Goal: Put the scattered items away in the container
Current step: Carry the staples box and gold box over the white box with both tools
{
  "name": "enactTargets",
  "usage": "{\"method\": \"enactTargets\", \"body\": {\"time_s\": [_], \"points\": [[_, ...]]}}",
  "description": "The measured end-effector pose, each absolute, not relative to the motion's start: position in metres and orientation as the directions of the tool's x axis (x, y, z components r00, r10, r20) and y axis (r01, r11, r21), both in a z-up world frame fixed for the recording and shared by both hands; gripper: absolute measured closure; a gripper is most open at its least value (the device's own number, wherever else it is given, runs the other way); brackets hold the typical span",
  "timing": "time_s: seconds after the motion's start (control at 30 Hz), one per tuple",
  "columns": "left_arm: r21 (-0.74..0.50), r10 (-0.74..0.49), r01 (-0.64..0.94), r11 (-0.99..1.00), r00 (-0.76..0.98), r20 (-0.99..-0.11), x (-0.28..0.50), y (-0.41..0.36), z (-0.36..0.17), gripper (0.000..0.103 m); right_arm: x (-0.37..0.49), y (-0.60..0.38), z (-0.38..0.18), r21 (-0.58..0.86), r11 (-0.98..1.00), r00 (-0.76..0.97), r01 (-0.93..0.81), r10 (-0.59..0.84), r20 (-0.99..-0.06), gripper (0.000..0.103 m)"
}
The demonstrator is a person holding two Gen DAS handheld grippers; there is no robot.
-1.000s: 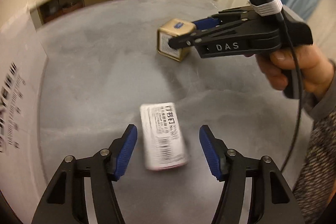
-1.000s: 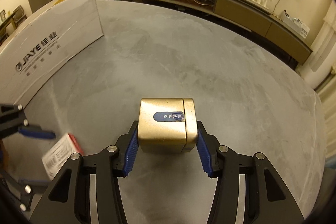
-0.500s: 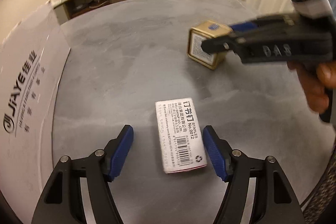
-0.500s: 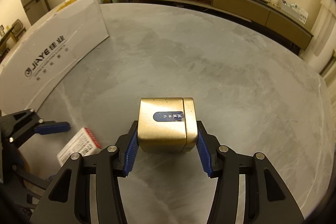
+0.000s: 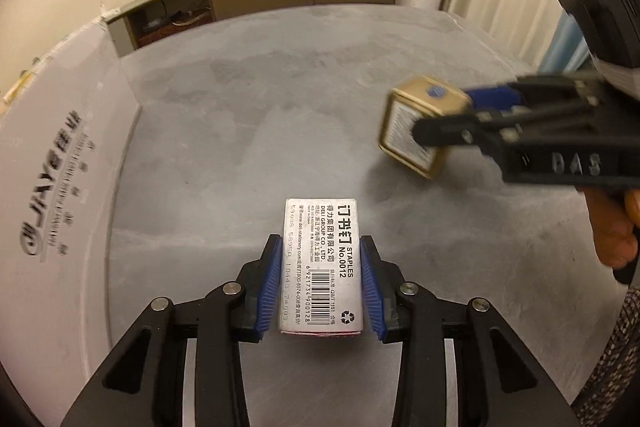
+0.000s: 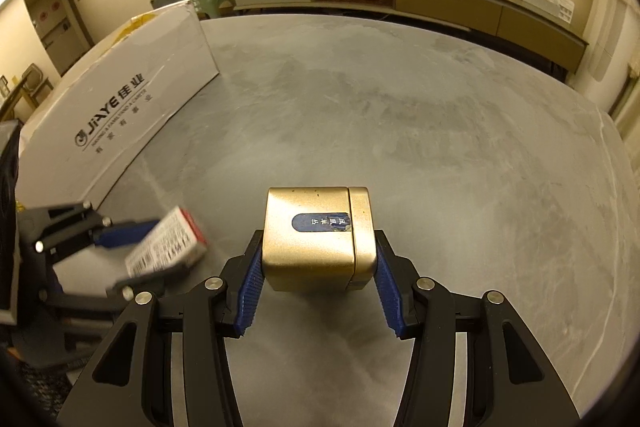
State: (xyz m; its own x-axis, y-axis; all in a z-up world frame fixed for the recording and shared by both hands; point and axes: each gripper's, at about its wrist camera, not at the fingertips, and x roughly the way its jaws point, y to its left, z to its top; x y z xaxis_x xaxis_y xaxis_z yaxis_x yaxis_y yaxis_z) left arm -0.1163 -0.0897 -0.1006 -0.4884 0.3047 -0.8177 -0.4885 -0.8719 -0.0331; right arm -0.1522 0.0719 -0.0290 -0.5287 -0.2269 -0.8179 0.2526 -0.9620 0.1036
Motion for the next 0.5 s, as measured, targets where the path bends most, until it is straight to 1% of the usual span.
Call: {"method": "enactTargets", "body": {"time_s": [0.27,0.5], "points": [[-0.005,0.291,-0.452,-0.892,-0.567,-0.770,-0.112,-0.103,-0.071,0.064,-0.134,0.061,-0.022,0.101,-0.963,-0.550,0.252,-0.228,-0.804,0.050],[-0.017,0.309,-0.443,-0.896,-0.596,-0.741,-0.102,-0.116,-0.050,0.064,-0.122,0.049,-0.020,0.102,-0.964,-0.567,0.245,-0.227,-0.792,0.050]]}}
